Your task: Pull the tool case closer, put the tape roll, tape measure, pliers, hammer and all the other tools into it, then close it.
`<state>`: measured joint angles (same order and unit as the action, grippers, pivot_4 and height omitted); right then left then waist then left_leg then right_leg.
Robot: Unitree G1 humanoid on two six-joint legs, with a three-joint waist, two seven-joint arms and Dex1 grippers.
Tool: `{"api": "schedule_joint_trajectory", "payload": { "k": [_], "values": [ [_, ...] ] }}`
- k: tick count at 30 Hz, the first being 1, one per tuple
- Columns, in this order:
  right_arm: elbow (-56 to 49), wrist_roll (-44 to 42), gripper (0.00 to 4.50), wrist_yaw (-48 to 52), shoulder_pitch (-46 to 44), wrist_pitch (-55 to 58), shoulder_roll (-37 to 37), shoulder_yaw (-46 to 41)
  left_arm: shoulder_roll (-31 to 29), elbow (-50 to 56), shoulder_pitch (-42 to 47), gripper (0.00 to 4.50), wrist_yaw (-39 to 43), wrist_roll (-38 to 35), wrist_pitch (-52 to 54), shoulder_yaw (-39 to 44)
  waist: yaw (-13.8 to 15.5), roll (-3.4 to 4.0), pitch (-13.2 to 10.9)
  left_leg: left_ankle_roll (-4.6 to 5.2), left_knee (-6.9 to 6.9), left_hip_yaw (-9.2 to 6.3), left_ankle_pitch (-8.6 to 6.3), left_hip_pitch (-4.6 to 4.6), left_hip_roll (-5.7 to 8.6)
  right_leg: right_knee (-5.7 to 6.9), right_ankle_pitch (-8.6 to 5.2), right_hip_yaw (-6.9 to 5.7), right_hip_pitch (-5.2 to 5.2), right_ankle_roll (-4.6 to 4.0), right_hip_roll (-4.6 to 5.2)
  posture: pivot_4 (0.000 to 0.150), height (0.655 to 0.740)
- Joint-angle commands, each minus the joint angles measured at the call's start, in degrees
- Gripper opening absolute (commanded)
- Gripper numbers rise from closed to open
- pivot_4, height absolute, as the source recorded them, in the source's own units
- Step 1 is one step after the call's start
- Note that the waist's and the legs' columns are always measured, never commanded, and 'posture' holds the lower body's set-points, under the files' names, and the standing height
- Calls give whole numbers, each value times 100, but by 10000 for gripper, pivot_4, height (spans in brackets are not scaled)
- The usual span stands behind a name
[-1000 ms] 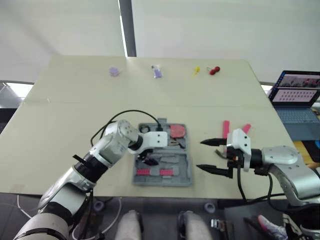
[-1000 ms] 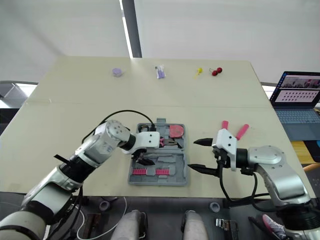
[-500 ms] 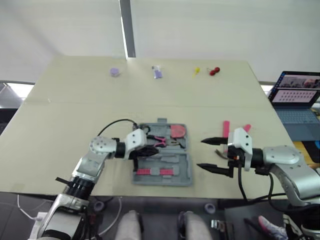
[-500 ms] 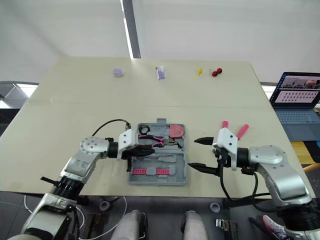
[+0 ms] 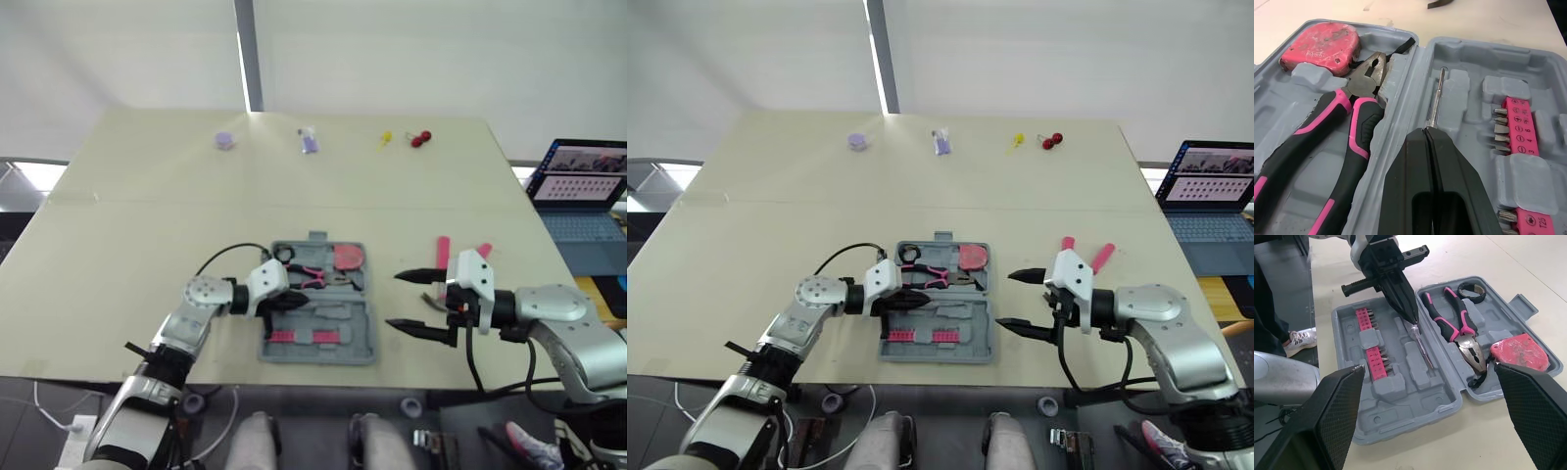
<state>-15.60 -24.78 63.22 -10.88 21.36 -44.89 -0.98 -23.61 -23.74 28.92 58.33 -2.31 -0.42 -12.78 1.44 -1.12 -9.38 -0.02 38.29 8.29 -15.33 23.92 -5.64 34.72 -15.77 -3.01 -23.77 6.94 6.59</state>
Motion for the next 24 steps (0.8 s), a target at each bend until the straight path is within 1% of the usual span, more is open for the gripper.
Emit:
{"api": "schedule_joint_trajectory", "payload": {
  "k": [1,8,18,24],
  "values": [
    [-102,-104,45000,-17,-69,-13,-89,-225,27,-34,111,639,-1,58,-120,-56,1,0,0,0,0,0,0,0,0,0,0,0,0,0,0,1500,7400],
    [-108,-108,45000,-7,-49,-13,-100,-235,80,-284,173,639,-92,268,-150,-223,7,0,0,0,0,0,0,0,1,-1,0,0,1,0,1,1500,7400],
    [-154,-122,45000,-1,17,-8,-159,-271,-64,-538,92,639,-83,709,-419,-621,5,-1,3,0,-4,1,0,-13,0,-5,-2,0,10,-3,2,1500,7400],
    [-163,-144,45000,-1,28,-11,-209,-281,-183,-685,31,639,-167,1013,-696,-808,0,0,10,-2,-21,5,-1,-39,-1,-13,-9,2,28,-17,1,1500,7400]
  ]
}}
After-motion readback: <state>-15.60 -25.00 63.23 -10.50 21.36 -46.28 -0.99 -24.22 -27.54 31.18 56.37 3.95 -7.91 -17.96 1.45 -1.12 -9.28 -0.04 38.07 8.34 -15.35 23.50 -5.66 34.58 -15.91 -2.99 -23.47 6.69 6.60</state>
